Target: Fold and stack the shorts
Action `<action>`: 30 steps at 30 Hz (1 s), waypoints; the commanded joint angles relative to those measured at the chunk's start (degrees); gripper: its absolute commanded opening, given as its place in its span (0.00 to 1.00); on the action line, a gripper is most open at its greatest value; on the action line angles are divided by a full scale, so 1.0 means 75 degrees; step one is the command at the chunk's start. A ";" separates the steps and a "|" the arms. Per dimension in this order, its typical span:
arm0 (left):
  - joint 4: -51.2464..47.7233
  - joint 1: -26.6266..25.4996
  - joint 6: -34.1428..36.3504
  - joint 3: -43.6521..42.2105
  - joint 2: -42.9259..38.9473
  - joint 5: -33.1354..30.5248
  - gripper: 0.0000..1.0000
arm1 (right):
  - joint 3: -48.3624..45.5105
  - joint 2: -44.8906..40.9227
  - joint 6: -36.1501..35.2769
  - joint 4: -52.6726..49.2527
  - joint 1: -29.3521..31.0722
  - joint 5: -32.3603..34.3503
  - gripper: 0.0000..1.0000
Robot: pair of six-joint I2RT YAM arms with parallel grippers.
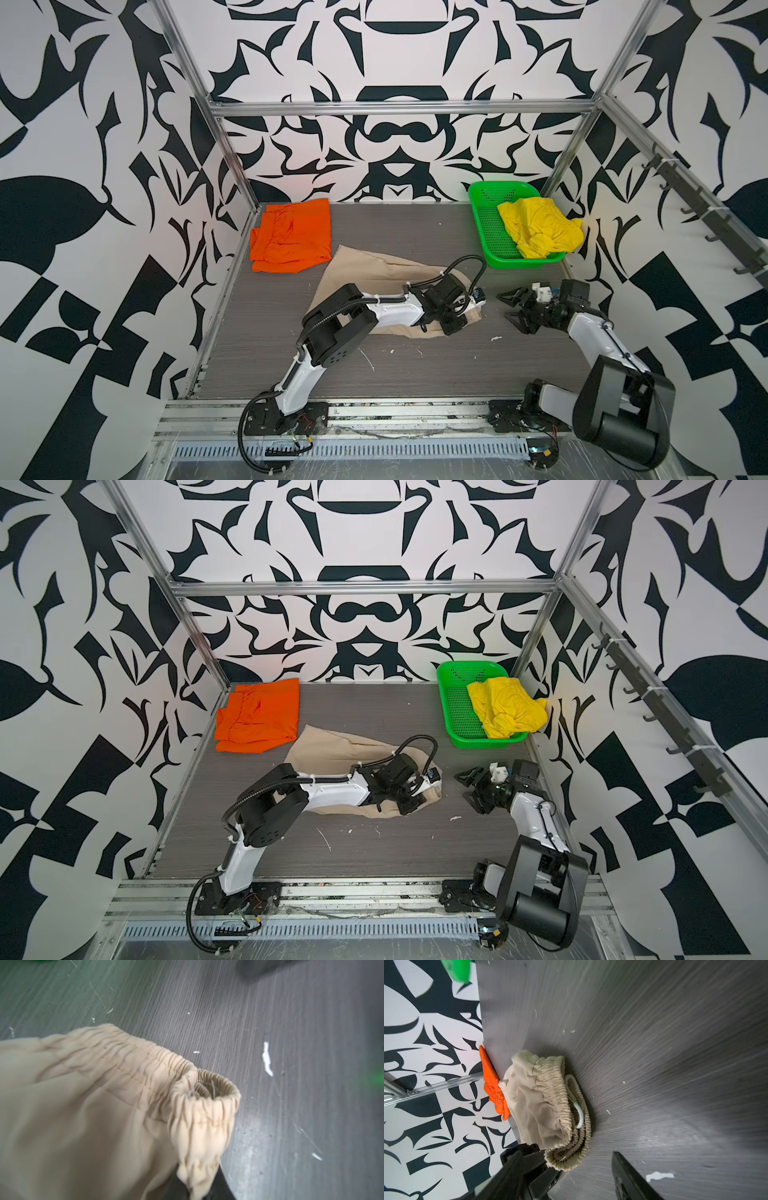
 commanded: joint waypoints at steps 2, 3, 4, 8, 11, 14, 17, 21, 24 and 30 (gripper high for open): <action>0.1108 0.0053 -0.0507 -0.0450 -0.0512 0.0581 0.12 | -0.0171 0.0270 0.1302 0.1228 0.0825 -0.0471 0.74; 0.1165 0.0055 -0.0552 -0.0480 -0.0529 0.0625 0.12 | -0.0172 0.0352 0.1537 0.1495 0.1001 -0.0459 0.75; 0.1197 0.0055 -0.0580 -0.0498 -0.0532 0.0635 0.12 | -0.0178 0.0422 0.1685 0.1633 0.1124 -0.0406 0.75; 0.1454 0.0056 -0.0779 -0.0610 -0.0578 0.0632 0.11 | -0.0232 0.0801 0.2102 0.2084 0.1558 -0.0263 0.76; 0.1620 0.0054 -0.0850 -0.0629 -0.0594 0.0534 0.10 | -0.0279 0.1046 0.2368 0.2378 0.1889 -0.0166 0.76; 0.1604 0.0048 -0.0779 -0.0606 -0.0591 0.0688 0.10 | -0.0344 0.1218 0.2658 0.2959 0.2138 -0.0080 0.76; 0.1462 0.0054 -0.0782 -0.0553 -0.0623 0.0865 0.13 | -0.0261 0.1475 0.2624 0.3308 0.2172 -0.0033 0.68; 0.1258 0.0107 -0.1316 -0.0571 -0.0984 0.0677 0.33 | 0.0383 0.1031 0.1247 0.1656 0.2281 0.0900 0.37; 0.0985 0.0369 -0.2149 -0.0684 -0.1420 0.0360 0.43 | 0.1010 0.0557 0.0286 0.0326 0.2302 0.1365 0.30; 0.0520 0.1220 -0.3890 -0.1496 -0.2729 -0.0029 0.58 | 0.2326 0.0320 -0.0989 -0.1709 0.2499 0.2046 0.08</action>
